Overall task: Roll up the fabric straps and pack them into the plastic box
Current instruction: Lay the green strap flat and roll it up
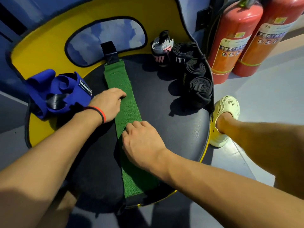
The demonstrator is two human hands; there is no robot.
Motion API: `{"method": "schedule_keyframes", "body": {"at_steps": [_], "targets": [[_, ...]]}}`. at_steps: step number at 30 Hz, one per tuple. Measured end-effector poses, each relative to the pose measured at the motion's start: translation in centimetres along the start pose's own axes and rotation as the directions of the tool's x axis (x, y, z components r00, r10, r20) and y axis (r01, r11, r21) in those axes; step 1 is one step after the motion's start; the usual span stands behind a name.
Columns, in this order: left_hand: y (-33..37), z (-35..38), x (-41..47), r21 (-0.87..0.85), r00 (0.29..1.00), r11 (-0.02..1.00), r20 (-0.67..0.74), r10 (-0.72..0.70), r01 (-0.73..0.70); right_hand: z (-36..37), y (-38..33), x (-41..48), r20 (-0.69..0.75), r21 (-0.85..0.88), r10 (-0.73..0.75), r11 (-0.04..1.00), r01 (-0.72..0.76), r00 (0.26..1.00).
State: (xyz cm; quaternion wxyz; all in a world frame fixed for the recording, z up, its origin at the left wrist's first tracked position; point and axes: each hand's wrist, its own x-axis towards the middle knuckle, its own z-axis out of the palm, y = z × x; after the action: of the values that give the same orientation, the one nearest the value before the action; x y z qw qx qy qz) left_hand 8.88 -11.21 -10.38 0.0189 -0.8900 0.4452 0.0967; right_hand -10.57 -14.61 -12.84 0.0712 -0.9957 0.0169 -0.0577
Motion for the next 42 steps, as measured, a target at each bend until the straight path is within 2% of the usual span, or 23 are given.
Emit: {"method": "schedule_keyframes", "body": {"at_steps": [4,7,11,18,20,24,31,32,36,38,42], "targets": [[0.8,1.8,-1.5,0.077,0.999,0.997,-0.031,-0.011,0.014,0.2,0.1,-0.5,0.003,0.043,0.031,0.999,-0.031,1.000],[0.8,3.2,-1.6,0.060,0.997,0.997,-0.075,-0.034,0.039,0.4,0.8,-0.8,0.001,0.123,0.064,0.990,-0.064,0.998],[0.7,3.9,0.1,0.052,0.992,0.996,-0.103,-0.067,0.073,0.1,2.0,-1.2,0.088,0.159,0.129,0.977,-0.141,0.988],[0.0,4.1,2.0,0.095,0.980,0.981,-0.124,-0.156,0.169,-0.6,3.0,-0.9,0.131,0.197,0.126,0.969,-0.150,0.983],[0.2,4.0,2.0,0.055,0.972,0.976,-0.118,-0.202,0.210,-0.5,3.3,-0.5,0.143,0.224,0.140,0.960,-0.170,0.980],[0.6,3.4,0.2,-0.150,0.960,0.956,-0.083,-0.268,0.253,-0.3,3.8,0.1,0.172,0.276,0.154,0.941,-0.198,0.973],[0.7,0.9,-8.4,-0.372,0.971,0.914,-0.106,-0.213,0.160,-1.7,5.4,-1.6,0.143,0.385,0.132,0.906,-0.178,0.981],[0.9,0.4,-10.0,-0.414,0.975,0.896,-0.071,-0.209,0.162,-2.1,5.4,-2.4,0.140,0.383,0.138,0.906,-0.182,0.980],[2.8,-0.3,-16.7,-0.459,0.972,0.869,0.214,-0.094,0.185,-3.1,5.2,-5.5,0.196,0.357,0.138,0.912,-0.202,0.971],[4.1,0.6,-19.0,-0.430,0.978,0.888,0.192,-0.085,0.161,-3.3,4.8,-6.9,0.221,0.349,0.122,0.916,-0.196,0.967],[6.2,3.7,-21.6,-0.403,0.982,0.896,0.057,-0.178,0.186,-3.4,3.1,-8.9,0.222,0.374,0.116,0.907,-0.195,0.968]]}}
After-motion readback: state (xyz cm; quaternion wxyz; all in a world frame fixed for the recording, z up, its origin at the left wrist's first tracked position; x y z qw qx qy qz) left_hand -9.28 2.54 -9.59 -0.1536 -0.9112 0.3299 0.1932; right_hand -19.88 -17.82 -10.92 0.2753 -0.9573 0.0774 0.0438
